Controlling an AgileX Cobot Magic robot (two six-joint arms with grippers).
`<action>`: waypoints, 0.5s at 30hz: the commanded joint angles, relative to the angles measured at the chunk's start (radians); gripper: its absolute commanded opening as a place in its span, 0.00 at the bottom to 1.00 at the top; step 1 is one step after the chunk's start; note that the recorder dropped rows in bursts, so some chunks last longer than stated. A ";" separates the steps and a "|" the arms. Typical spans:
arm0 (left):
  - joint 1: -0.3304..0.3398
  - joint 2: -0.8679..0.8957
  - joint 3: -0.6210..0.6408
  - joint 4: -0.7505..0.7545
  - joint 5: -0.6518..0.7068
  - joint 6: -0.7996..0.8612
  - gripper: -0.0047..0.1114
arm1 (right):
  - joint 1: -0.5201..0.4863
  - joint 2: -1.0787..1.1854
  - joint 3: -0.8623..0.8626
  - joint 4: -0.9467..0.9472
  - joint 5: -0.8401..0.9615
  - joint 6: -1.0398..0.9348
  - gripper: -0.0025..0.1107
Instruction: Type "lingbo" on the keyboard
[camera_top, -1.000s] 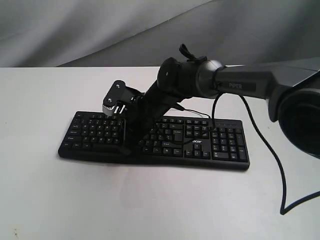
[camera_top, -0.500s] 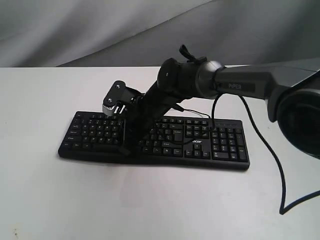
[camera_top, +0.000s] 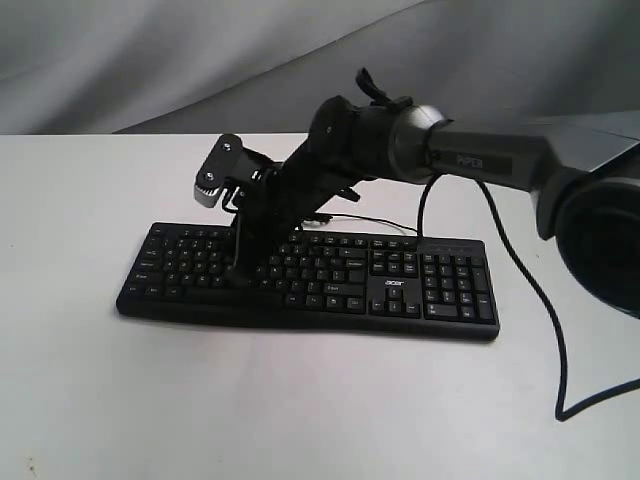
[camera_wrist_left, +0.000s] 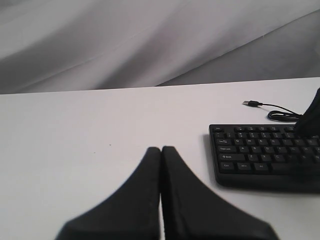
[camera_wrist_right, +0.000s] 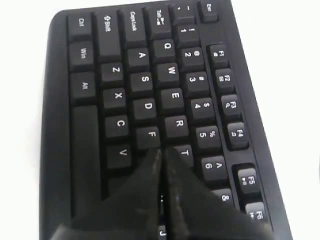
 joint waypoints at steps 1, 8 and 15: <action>0.001 -0.004 0.005 -0.004 -0.005 -0.002 0.04 | 0.003 0.015 -0.024 0.009 -0.007 -0.005 0.02; 0.001 -0.004 0.005 -0.004 -0.005 -0.002 0.04 | 0.003 0.066 -0.083 0.021 0.020 -0.001 0.02; 0.001 -0.004 0.005 -0.004 -0.005 -0.002 0.04 | 0.003 0.074 -0.101 0.025 0.040 0.001 0.02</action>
